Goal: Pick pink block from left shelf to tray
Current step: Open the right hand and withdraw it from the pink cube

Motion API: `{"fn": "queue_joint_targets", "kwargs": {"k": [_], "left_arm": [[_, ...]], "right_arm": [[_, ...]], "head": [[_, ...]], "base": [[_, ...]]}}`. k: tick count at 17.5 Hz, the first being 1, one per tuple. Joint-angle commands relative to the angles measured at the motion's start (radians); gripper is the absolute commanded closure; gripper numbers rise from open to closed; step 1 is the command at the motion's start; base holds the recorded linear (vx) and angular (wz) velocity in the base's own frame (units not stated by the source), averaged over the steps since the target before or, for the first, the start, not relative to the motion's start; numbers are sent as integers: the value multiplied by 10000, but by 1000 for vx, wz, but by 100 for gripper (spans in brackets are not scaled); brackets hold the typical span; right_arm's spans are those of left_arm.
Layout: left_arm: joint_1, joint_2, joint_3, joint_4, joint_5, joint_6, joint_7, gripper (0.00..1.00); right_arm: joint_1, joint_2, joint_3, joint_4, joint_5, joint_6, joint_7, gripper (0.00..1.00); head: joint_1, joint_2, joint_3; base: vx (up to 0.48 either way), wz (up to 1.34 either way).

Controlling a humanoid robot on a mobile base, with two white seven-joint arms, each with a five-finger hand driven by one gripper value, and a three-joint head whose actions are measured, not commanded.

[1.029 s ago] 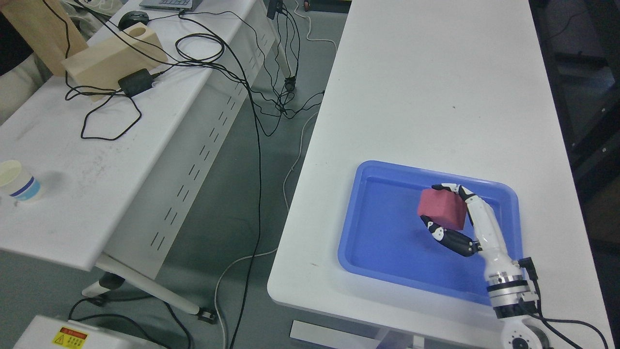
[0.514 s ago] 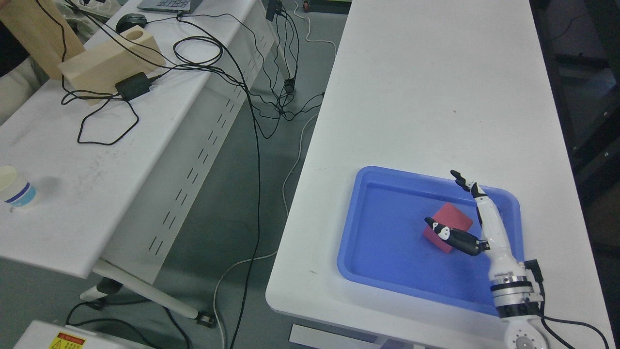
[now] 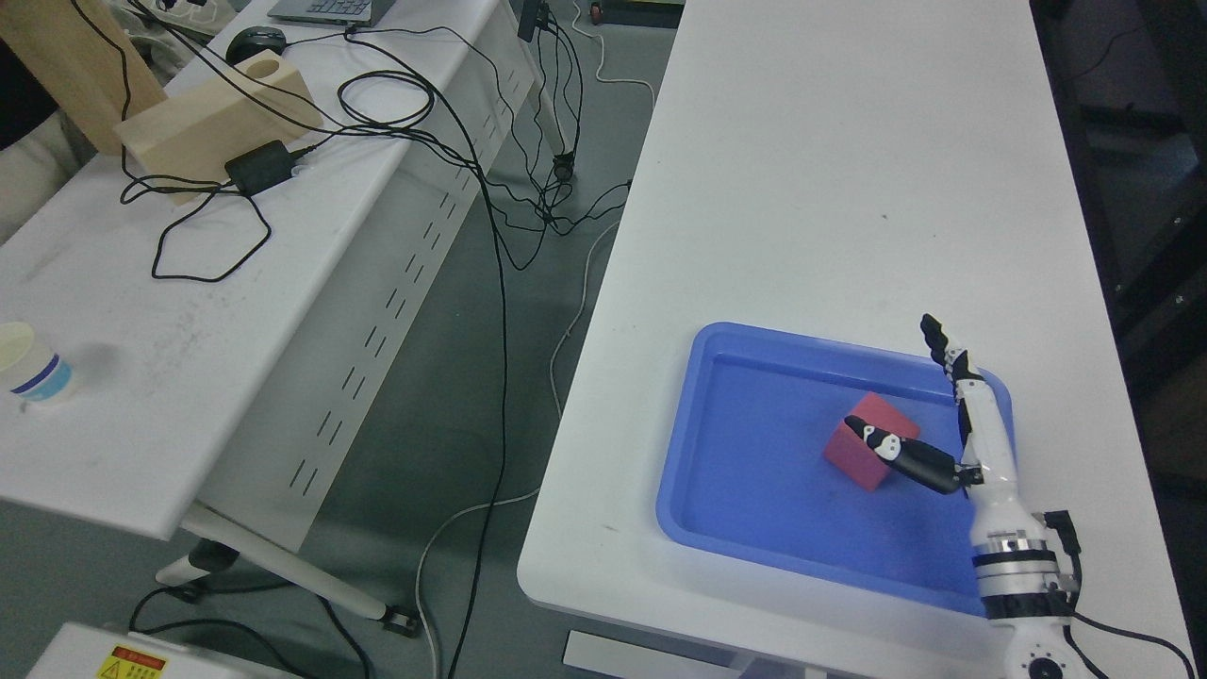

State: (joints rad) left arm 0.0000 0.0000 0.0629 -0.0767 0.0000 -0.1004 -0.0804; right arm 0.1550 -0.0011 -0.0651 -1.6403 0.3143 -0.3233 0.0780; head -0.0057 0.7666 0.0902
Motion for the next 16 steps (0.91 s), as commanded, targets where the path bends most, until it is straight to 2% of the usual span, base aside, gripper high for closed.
{"fn": "queue_joint_targets", "kwargs": {"k": [1, 4, 10, 16], "left_arm": [[92, 175, 0, 0, -15, -8, 6, 0], [92, 175, 0, 0, -15, -8, 6, 0], [92, 175, 0, 0, -15, -8, 6, 0], [92, 175, 0, 0, -15, -8, 6, 0]], "right_arm": [[-15, -188, -575, -11, -2171, -34, -13, 1], [15, -188, -913, -11, -3463, 149, -13, 0], [15, -163, -1158, -163, -3557, 1100, -13, 0], [61, -163, -1312, -287, -3603, 1530, -13, 0]], "head": [[0, 0, 0], [0, 0, 0], [0, 0, 0], [0, 0, 0]], "base": [[0, 0], [0, 0], [0, 0], [-20, -2]]}}
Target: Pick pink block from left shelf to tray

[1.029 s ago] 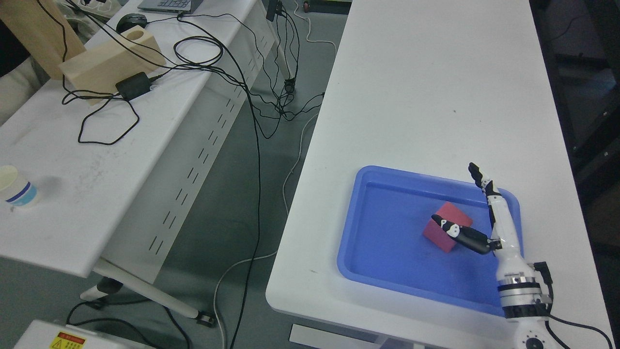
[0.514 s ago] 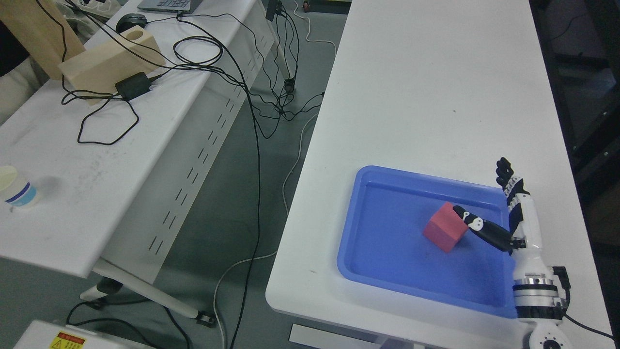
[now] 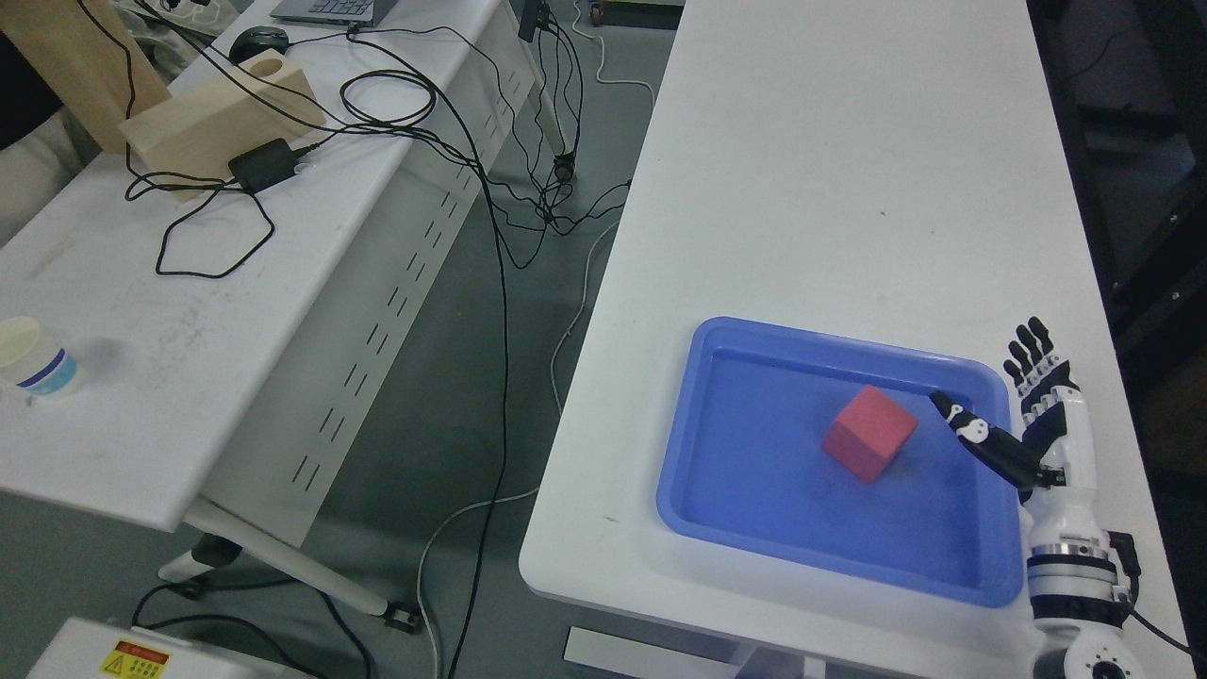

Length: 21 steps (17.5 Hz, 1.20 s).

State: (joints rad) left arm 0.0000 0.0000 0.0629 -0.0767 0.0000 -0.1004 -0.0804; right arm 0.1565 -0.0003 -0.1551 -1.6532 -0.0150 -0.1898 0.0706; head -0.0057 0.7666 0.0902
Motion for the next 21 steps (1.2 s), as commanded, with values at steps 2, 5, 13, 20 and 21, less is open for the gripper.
{"fn": "queue_joint_targets", "kwargs": {"k": [2, 5, 13, 20, 21], "left_arm": [[92, 175, 0, 0, -15, -8, 6, 0], [92, 175, 0, 0, -15, -8, 6, 0], [92, 175, 0, 0, -15, -8, 6, 0], [92, 175, 0, 0, -15, -8, 6, 0], [92, 175, 0, 0, -15, 7, 6, 0]], "right_arm": [[76, -171, -412, -158, -310, 226, 61, 0], [184, -171, -550, -158, -310, 318, 61, 0], [230, -171, -550, -158, -310, 318, 76, 0], [184, -171, -535, -142, -310, 318, 91, 0], [184, -171, -504, -127, -310, 333, 91, 0]], "head": [[0, 0, 0], [0, 0, 0], [0, 0, 0], [0, 0, 0], [0, 0, 0]], "base": [[-50, 0], [-73, -3], [-114, 0], [-97, -94], [-17, 23]]}}
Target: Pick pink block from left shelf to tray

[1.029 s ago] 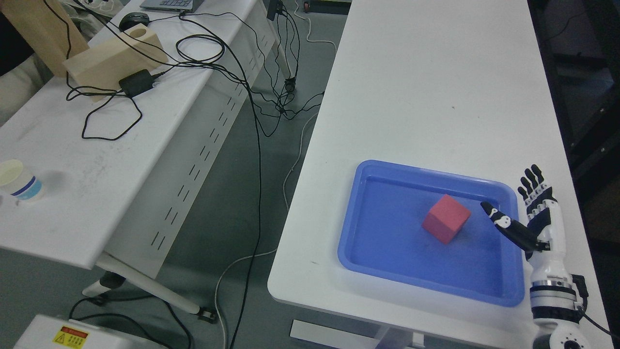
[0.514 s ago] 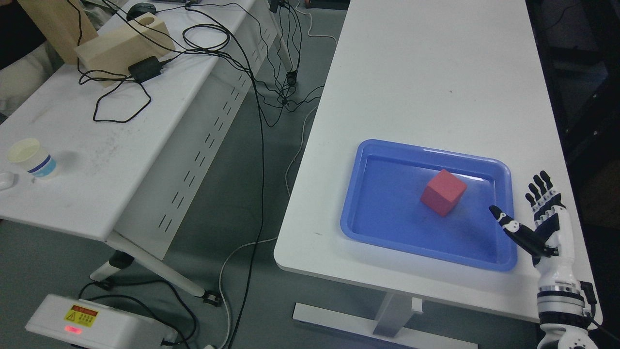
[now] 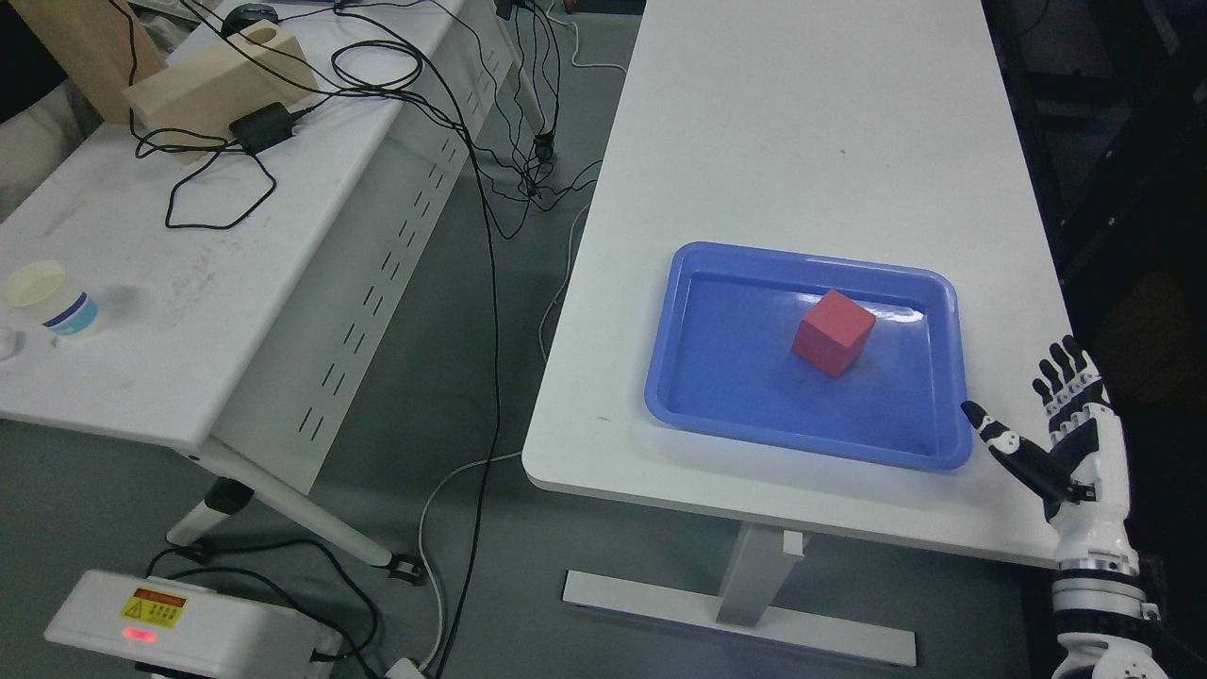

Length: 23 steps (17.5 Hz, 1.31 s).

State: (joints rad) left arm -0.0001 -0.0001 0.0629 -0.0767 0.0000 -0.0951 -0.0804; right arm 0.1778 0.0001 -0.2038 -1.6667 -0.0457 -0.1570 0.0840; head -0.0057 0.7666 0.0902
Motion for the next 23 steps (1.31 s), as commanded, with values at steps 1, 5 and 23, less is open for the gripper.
{"fn": "queue_joint_targets", "kwargs": {"k": [1, 5, 23], "left_arm": [[93, 175, 0, 0, -15, -61, 7, 0], [93, 175, 0, 0, -15, -61, 7, 0], [93, 175, 0, 0, -15, -61, 7, 0]], "right_arm": [[-45, -176, 13, 8, -3, 6, -43, 0], [-122, -176, 44, 23, -3, 6, -43, 0], [-306, -176, 29, 100, 12, 36, -43, 0]], "head": [[0, 0, 0], [0, 0, 0], [0, 0, 0]], "base": [[-17, 23], [-38, 106], [-61, 35]]}}
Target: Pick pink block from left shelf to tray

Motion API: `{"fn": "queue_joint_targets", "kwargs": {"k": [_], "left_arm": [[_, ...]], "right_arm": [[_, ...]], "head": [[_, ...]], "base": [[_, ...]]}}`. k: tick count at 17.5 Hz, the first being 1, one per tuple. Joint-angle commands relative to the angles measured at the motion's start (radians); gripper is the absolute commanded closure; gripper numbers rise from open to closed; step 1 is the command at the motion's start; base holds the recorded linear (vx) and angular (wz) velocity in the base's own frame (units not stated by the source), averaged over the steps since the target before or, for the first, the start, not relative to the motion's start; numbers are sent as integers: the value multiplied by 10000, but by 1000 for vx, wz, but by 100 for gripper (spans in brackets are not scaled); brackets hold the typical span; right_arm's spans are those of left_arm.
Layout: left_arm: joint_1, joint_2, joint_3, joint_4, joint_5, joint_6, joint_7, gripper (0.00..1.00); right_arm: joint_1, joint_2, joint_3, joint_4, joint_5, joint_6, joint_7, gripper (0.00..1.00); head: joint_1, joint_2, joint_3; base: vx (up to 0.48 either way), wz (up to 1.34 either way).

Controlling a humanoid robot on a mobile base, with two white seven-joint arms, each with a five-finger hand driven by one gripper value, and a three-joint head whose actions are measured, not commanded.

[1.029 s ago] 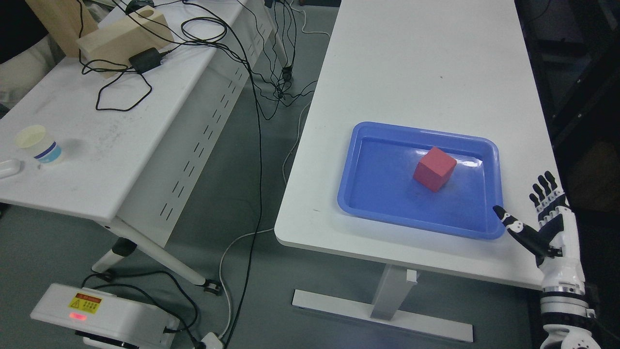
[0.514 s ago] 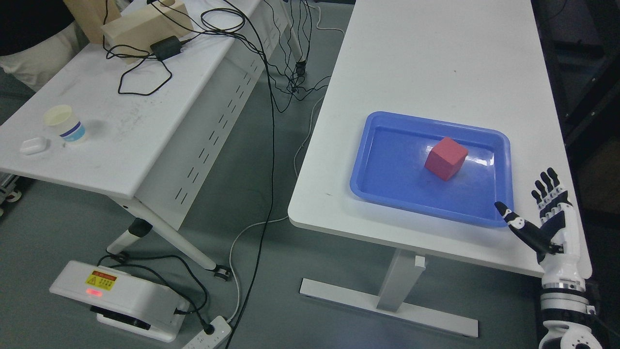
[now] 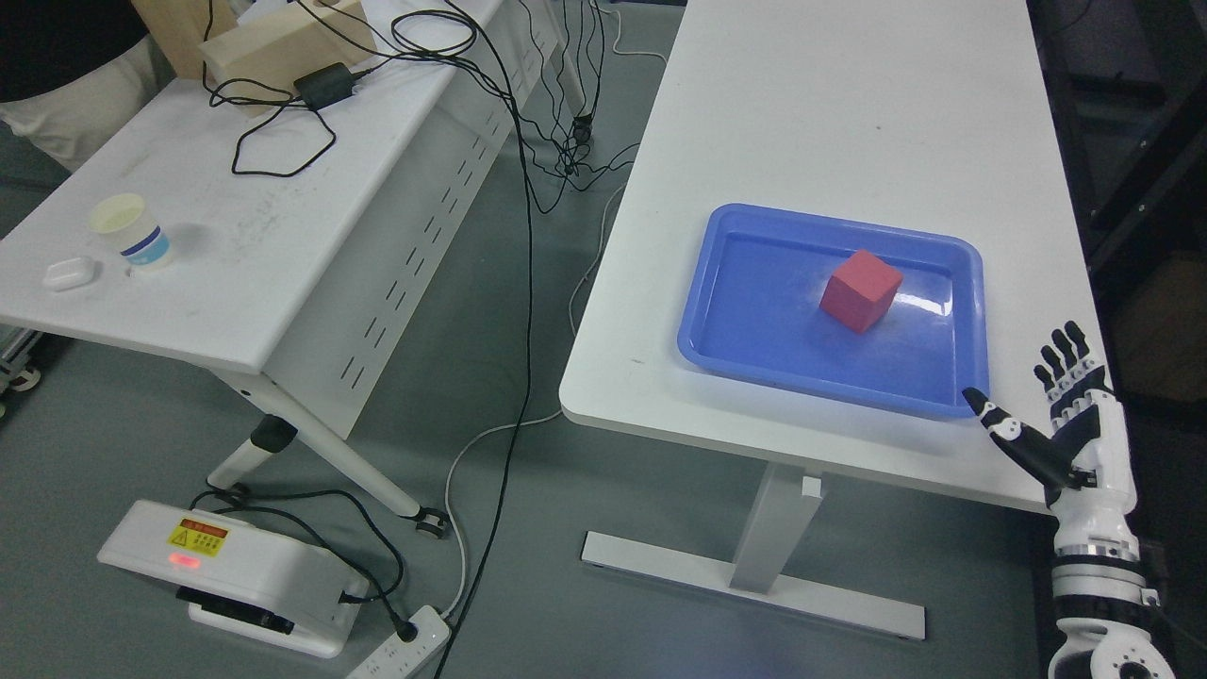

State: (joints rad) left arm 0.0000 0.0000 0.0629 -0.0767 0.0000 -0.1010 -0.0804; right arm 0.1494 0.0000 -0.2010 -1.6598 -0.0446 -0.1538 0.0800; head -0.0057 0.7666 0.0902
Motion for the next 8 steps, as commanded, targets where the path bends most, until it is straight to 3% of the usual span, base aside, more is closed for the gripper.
{"fn": "queue_joint_targets", "kwargs": {"k": [1, 8], "left_arm": [[92, 175, 0, 0, -15, -2, 7, 0], [92, 175, 0, 0, -15, -2, 7, 0]], "right_arm": [[-7, -175, 0, 31, 1, 4, -2, 0], [9, -175, -15, 15, 1, 4, -2, 0]], "head": [[0, 0, 0], [0, 0, 0]], "base": [[-17, -158], [-31, -179]]}}
